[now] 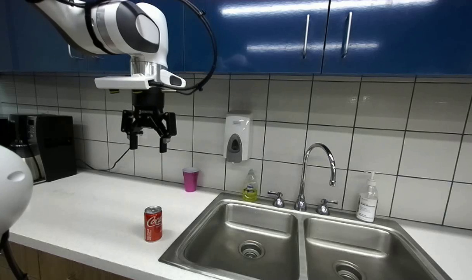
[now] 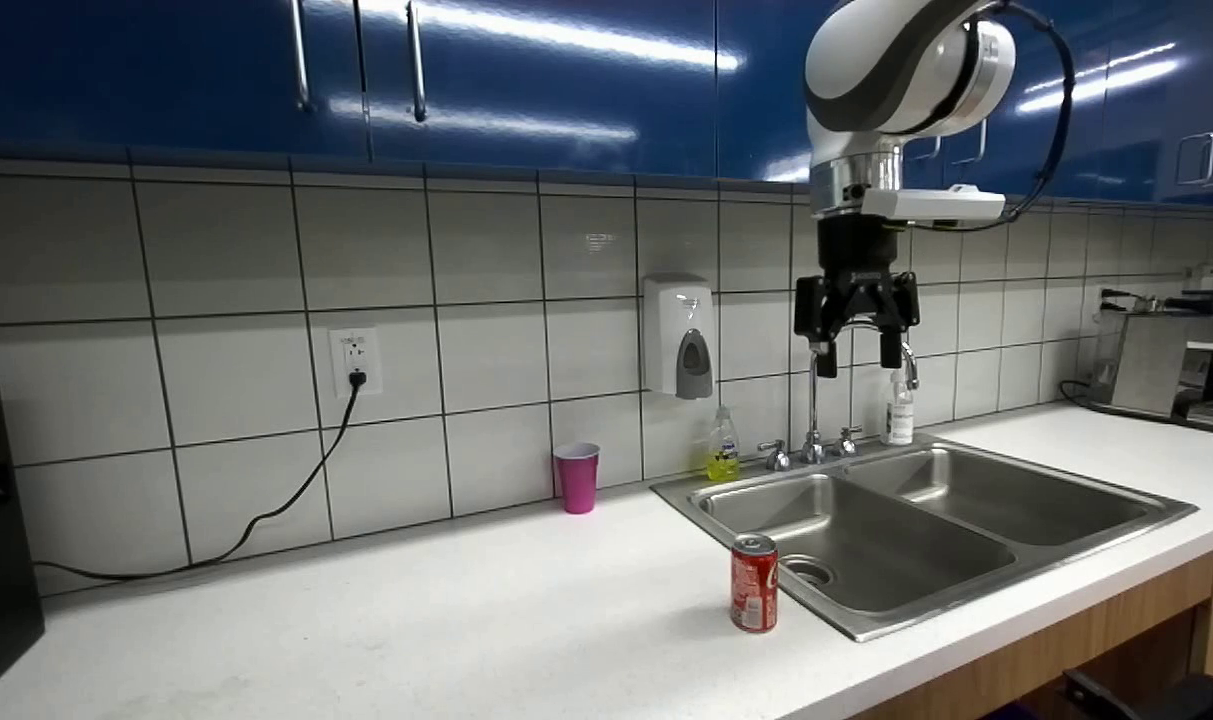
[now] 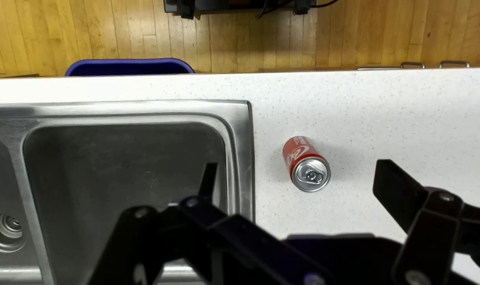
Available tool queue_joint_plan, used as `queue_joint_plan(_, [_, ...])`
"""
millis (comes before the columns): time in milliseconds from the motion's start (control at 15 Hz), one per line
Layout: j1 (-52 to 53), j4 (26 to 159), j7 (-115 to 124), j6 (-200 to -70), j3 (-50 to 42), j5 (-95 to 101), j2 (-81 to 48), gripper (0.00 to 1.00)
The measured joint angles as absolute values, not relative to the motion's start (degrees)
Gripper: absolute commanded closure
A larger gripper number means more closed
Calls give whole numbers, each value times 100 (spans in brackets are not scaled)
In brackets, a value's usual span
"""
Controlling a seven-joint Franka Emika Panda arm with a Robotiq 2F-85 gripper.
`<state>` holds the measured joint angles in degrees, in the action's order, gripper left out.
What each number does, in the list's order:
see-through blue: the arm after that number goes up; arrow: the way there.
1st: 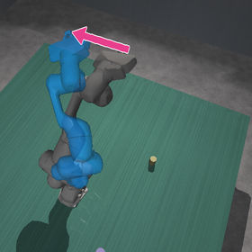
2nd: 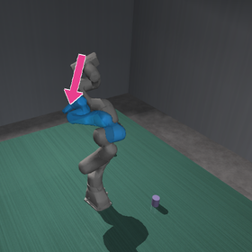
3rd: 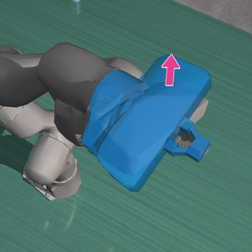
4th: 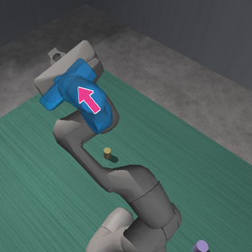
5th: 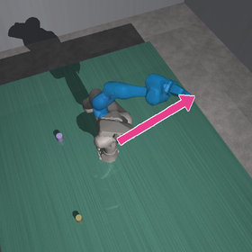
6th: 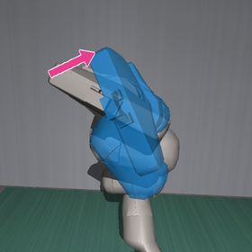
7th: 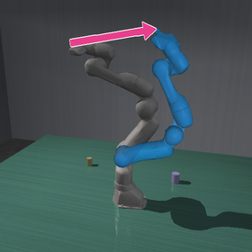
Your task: Move the red can to the sink on the left
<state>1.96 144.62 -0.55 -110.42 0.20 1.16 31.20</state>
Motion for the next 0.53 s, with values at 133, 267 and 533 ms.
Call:
queue_joint_plan(133, [321,14462,-161,-11042,54,116,2937,0])
queue_joint_plan(267, [424,14463,-277,-11047,87,115,2748,0])
queue_joint_plan(533, [511,14472,-530,-11258,88,115,2336,0])
